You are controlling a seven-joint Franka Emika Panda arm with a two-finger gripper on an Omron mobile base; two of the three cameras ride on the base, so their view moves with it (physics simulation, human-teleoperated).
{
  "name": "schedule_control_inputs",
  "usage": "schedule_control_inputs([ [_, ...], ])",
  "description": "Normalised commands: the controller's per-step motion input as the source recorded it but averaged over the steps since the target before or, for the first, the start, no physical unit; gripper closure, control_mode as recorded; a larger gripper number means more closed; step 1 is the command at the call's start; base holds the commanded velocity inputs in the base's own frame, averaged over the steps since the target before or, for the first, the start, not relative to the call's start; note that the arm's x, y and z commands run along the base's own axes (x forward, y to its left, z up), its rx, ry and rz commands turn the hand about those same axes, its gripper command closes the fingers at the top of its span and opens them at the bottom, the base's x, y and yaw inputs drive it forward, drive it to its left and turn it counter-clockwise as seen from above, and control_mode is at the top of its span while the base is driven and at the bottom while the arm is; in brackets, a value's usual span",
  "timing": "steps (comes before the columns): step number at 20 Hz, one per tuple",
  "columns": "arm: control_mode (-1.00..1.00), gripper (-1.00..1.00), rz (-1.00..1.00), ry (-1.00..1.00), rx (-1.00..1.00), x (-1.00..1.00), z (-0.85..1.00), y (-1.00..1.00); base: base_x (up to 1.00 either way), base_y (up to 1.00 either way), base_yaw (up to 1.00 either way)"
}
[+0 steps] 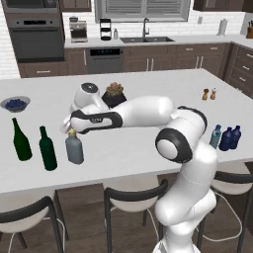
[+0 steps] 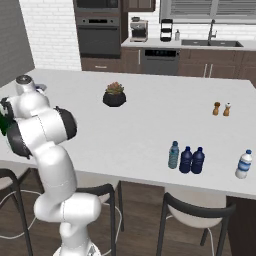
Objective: Move the plastic bottles in the middle to the plastics group, and the glass bottles in the middle to the glass group.
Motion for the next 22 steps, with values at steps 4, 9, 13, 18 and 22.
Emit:
schedule_control_inputs([
  [4, -1.0, -1.0, -0.11, 0.0, 0.01, -0.71, 0.53, -0.41, 0.0, 0.0, 0.0],
  [9, -1.0, -1.0, -0.21, 0.0, 0.04, -0.97, 0.35, -0.65, 0.0, 0.0, 0.0],
  [13, -1.0, -1.0, -0.27, 0.02, 0.07, -0.9, 0.12, -0.79, 0.0, 0.0, 0.0],
  [18, -1.0, -1.0, -0.31, 0.02, 0.07, -0.92, 0.0, -0.64, 0.0, 0.0, 0.0],
  [22, -1.0, -1.0, -0.28, 0.11, 0.01, -0.56, -0.11, -0.53, 0.0, 0.0, 0.0],
])
